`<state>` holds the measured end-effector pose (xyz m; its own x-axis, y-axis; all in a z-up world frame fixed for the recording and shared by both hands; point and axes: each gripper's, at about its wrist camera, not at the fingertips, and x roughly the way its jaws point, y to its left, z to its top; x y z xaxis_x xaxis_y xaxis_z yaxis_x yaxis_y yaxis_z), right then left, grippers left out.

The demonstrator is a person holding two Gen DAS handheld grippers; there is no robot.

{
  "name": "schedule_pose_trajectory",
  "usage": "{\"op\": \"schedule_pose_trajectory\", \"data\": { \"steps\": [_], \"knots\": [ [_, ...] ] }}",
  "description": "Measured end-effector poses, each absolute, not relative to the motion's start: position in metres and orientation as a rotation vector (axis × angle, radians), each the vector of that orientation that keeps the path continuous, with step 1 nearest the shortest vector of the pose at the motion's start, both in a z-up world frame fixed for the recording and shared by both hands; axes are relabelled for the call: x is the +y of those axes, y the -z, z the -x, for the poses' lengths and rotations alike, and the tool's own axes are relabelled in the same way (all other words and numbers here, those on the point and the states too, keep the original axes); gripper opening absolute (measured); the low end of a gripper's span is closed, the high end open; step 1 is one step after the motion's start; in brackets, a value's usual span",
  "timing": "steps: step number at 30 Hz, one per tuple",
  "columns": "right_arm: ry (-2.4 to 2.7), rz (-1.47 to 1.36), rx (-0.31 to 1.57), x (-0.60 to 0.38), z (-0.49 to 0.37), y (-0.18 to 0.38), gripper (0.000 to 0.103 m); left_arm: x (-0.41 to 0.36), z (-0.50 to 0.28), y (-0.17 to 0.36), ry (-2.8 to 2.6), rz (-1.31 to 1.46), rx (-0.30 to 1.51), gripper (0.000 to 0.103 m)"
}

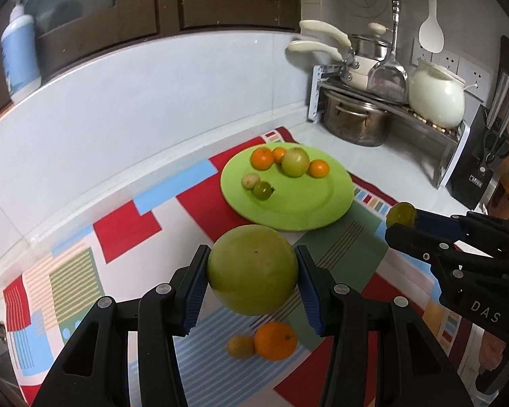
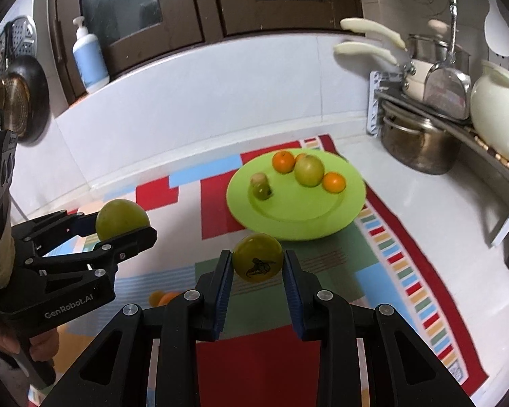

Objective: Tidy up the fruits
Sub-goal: 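Carry the green citrus and pear onto the green plate with both tools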

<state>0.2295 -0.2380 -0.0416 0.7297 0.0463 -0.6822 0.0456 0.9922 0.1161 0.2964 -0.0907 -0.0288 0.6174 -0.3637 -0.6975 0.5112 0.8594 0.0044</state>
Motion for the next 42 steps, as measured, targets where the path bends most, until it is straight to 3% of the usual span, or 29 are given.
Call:
{"op": "schedule_pose_trajectory", "data": {
  "steps": [21,42],
  "knots": [
    [0.003,-0.103,0.667,-0.279,-0.271,0.017,0.031,-0.154,-0.349,0.006,0.542,-0.221,0.706,0.049],
    [-0.006,-0.135,0.77,-0.326,-0.353,0.068,0.031,-0.208,-0.44,0.065,0.576,-0.323,0.775,0.049]
  ]
}}
